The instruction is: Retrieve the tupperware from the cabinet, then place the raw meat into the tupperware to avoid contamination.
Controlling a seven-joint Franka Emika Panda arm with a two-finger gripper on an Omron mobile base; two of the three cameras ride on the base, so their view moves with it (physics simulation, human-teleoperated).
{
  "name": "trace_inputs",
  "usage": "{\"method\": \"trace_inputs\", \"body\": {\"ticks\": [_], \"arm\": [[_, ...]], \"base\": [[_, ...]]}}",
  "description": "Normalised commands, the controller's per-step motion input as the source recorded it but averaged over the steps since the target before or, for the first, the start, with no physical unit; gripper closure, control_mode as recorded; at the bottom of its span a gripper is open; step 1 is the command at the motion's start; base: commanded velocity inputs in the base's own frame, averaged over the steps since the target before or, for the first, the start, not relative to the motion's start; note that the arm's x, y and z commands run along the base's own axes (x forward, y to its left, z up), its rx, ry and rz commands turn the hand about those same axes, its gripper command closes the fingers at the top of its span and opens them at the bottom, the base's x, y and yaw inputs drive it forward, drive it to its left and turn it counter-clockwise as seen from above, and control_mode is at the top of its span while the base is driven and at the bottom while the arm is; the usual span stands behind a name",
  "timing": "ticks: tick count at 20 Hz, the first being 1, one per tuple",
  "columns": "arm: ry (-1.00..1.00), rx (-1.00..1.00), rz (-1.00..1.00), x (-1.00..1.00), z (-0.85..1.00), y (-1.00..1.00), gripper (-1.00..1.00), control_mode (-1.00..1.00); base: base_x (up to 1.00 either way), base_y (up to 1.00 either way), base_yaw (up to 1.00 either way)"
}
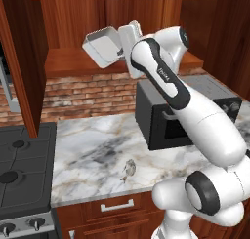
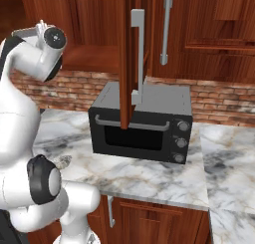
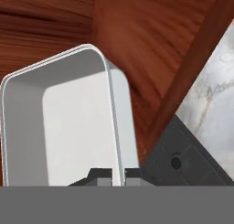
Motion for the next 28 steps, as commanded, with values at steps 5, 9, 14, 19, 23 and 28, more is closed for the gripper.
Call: {"method": "trace_inputs", "body": {"ticks": [5, 9, 14, 19, 23, 28], "arm": [[0.0, 0.02, -0.04, -0.99, 0.01, -0.15, 1.0, -1.0], [0.0, 0.0, 0.0, -1.0, 0.0, 0.0, 1.0, -1.0], [0.0, 0.0, 0.0, -1.0, 0.0, 0.0, 1.0, -1.0], [0.02, 0.0, -0.01, -0.93, -0.13, 0.0, 1.0, -1.0], [0.04, 0.01, -0.03, -0.84, -0.16, 0.0, 1.0, -1.0], [0.08, 0.0, -0.04, -0.71, -0.24, 0.0, 1.0, -1.0]], "base": [[0.0, 0.0, 0.0], [0.0, 0.0, 0.0], [0.0, 0.0, 0.0], [0.0, 0.0, 0.0], [0.0, 0.0, 0.0], [0.0, 0.0, 0.0]]}}
